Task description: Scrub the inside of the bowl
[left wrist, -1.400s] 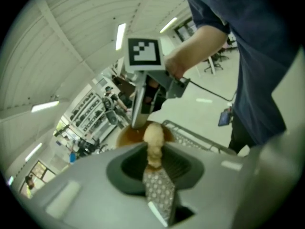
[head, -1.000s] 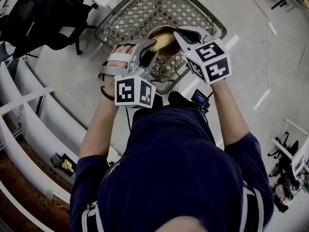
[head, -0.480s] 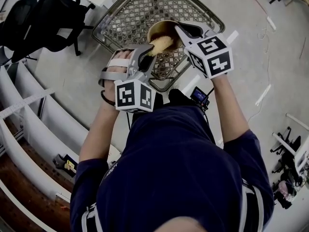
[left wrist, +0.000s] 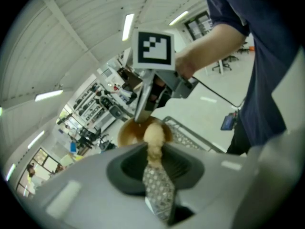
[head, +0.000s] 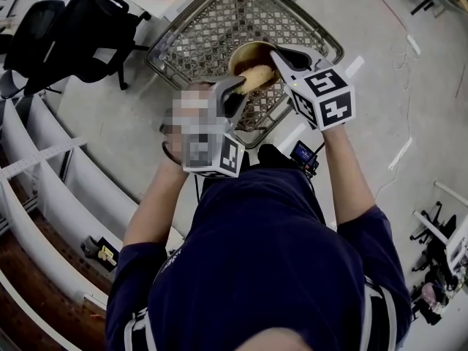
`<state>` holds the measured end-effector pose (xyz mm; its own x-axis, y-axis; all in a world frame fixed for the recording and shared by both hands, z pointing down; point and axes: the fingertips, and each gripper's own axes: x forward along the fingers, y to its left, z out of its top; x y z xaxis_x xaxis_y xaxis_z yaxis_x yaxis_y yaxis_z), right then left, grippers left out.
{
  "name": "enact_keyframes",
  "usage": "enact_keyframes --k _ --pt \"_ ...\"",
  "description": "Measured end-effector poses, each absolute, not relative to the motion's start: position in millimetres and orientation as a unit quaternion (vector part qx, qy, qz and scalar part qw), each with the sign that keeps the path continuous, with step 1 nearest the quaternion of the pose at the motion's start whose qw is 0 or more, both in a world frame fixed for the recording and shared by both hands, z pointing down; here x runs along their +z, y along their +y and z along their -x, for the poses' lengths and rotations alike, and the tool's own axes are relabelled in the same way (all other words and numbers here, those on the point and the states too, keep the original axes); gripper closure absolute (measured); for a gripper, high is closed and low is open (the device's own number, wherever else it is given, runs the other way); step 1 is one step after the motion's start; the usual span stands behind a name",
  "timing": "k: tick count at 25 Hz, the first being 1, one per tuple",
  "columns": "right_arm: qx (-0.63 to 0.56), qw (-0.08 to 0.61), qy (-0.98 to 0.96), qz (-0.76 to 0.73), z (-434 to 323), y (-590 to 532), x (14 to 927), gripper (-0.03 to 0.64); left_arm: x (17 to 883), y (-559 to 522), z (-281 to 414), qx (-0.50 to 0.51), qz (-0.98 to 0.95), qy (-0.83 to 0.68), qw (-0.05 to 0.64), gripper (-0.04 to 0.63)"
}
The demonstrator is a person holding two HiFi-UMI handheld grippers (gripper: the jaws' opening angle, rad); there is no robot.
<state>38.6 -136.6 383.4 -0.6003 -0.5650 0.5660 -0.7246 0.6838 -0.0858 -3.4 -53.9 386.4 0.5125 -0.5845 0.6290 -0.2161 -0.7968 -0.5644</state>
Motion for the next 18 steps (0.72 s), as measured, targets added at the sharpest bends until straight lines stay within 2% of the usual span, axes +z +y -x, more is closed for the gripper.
enact_keyframes --k 18 --pt "0.162 0.256 -0.881 -0.363 -34.5 -131.9 388.4 0.603 376.2 -81.9 17.2 -0.434 0.831 0.276 0.210 0.515"
